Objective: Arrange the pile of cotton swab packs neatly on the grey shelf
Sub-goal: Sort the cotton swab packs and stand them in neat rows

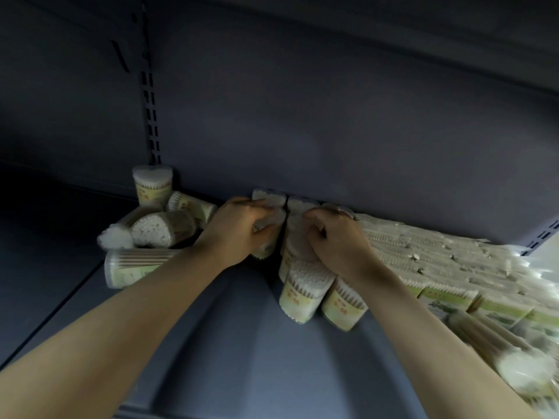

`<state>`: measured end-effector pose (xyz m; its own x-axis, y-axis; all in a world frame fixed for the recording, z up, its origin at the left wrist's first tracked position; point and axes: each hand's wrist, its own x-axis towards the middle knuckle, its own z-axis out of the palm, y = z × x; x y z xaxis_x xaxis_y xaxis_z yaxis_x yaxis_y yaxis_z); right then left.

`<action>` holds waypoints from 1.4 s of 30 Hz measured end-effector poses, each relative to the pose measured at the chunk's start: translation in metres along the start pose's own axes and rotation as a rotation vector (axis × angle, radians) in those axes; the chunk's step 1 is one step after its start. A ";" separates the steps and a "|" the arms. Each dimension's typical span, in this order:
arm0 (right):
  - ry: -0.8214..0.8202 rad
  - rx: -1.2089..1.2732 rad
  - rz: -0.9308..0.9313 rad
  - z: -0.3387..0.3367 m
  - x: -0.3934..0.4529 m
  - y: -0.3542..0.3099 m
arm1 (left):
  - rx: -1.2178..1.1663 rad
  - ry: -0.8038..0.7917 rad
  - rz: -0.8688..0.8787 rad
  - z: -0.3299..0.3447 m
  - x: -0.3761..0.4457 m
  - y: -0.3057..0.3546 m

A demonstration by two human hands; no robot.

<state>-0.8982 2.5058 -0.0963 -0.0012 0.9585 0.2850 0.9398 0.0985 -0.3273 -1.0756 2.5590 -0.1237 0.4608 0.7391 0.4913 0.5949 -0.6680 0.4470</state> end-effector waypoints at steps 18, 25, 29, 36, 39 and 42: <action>0.182 0.148 -0.063 -0.012 -0.009 -0.026 | 0.235 0.181 -0.099 -0.039 -0.034 0.002; 0.094 0.170 -0.116 -0.004 -0.015 -0.067 | 0.278 0.233 -0.247 -0.072 -0.070 -0.006; -0.017 0.122 -0.161 0.007 -0.018 -0.085 | 0.320 0.238 -0.324 -0.085 -0.087 -0.013; -0.204 0.140 -0.293 0.033 -0.022 -0.110 | 0.293 0.209 -0.463 -0.097 -0.110 -0.030; -0.274 0.133 -0.299 0.046 -0.021 -0.115 | 0.282 0.218 -0.471 -0.098 -0.115 -0.031; -0.291 0.141 -0.285 0.056 -0.018 -0.117 | 0.292 0.207 -0.478 -0.100 -0.120 -0.034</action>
<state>-1.0274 2.4924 -0.1136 -0.3697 0.9210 0.1229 0.8319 0.3870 -0.3978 -1.2171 2.4850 -0.1229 -0.0233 0.9004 0.4343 0.8746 -0.1921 0.4452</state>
